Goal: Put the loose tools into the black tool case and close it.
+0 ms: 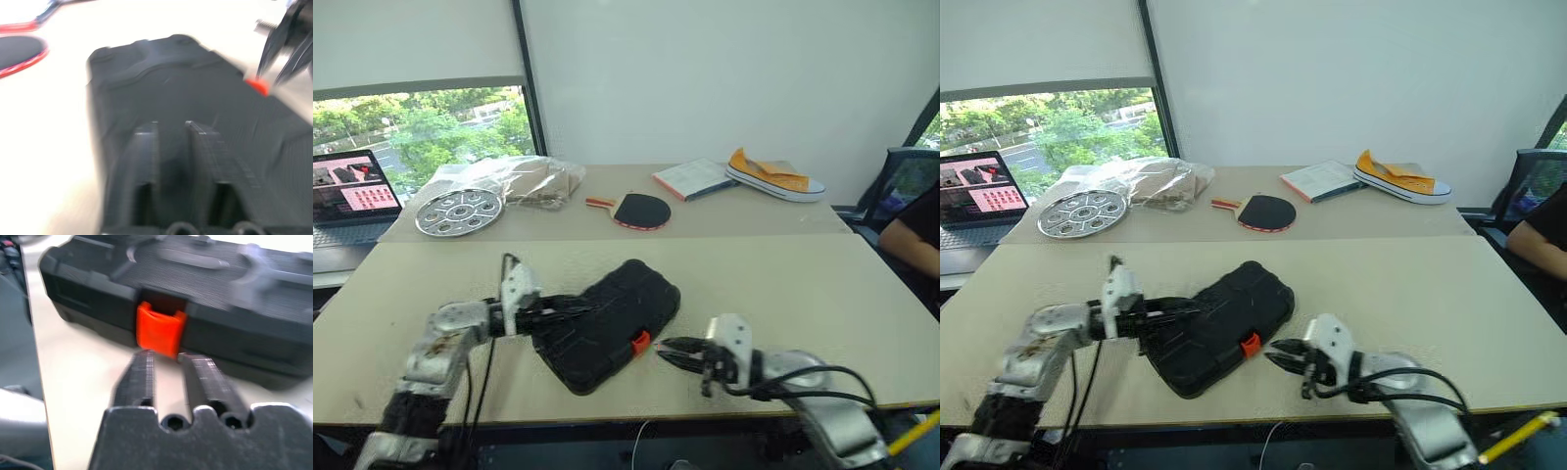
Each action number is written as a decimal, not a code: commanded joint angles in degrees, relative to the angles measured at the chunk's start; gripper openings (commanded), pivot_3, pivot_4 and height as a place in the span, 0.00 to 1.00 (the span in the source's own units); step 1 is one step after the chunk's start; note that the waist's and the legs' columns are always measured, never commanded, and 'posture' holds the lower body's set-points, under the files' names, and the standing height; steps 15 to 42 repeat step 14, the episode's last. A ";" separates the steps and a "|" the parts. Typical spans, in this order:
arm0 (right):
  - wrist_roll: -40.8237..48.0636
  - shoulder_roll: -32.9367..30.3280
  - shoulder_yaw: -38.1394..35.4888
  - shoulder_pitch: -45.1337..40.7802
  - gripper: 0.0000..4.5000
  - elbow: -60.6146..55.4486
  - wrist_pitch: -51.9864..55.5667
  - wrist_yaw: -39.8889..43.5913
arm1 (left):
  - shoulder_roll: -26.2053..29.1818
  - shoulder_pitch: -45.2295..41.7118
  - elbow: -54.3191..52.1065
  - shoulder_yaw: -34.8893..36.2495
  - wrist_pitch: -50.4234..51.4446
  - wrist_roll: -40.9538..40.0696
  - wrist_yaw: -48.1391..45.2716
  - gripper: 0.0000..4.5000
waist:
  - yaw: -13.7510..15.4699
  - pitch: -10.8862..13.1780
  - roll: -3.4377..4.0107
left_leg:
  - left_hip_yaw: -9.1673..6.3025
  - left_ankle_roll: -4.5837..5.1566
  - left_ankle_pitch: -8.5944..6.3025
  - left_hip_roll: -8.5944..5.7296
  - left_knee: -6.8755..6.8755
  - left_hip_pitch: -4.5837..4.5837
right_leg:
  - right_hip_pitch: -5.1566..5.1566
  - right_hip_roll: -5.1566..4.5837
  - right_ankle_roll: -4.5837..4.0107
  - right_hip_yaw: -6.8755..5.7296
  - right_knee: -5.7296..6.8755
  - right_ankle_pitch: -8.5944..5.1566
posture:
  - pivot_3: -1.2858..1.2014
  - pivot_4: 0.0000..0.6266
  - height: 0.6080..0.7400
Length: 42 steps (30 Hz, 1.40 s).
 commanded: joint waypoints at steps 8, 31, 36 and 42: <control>6.54 -7.85 -14.99 6.81 0.99 12.82 -21.39 15.46 | 8.23 21.90 1.82 16.86 -11.63 1.87 0.85 1.00 | 0.43 0.15 -0.16 | 0.18 0.27 -0.19 0.06 0.01 0.00 | 0.14 -0.07 0.04 -0.06 -0.36 -0.02 | 0.52 0.24 1.00; 6.90 -8.52 -16.24 4.73 0.99 17.30 -23.30 16.16 | 6.77 26.15 0.56 19.54 -16.16 0.73 2.39 1.00 | 1.37 0.22 -0.25 | 0.22 0.28 -0.21 0.31 0.03 -0.14 | 0.20 -0.12 0.00 -0.19 -0.69 0.02 | 0.52 0.24 1.00; 6.90 -8.52 -16.24 4.73 0.99 17.30 -23.30 16.16 | 6.77 26.15 0.56 19.54 -16.16 0.73 2.39 1.00 | 1.37 0.22 -0.25 | 0.22 0.28 -0.21 0.31 0.03 -0.14 | 0.20 -0.12 0.00 -0.19 -0.69 0.02 | 0.52 0.24 1.00; 6.90 -8.52 -16.24 4.73 0.99 17.30 -23.30 16.16 | 6.77 26.15 0.56 19.54 -16.16 0.73 2.39 1.00 | 1.37 0.22 -0.25 | 0.22 0.28 -0.21 0.31 0.03 -0.14 | 0.20 -0.12 0.00 -0.19 -0.69 0.02 | 0.52 0.24 1.00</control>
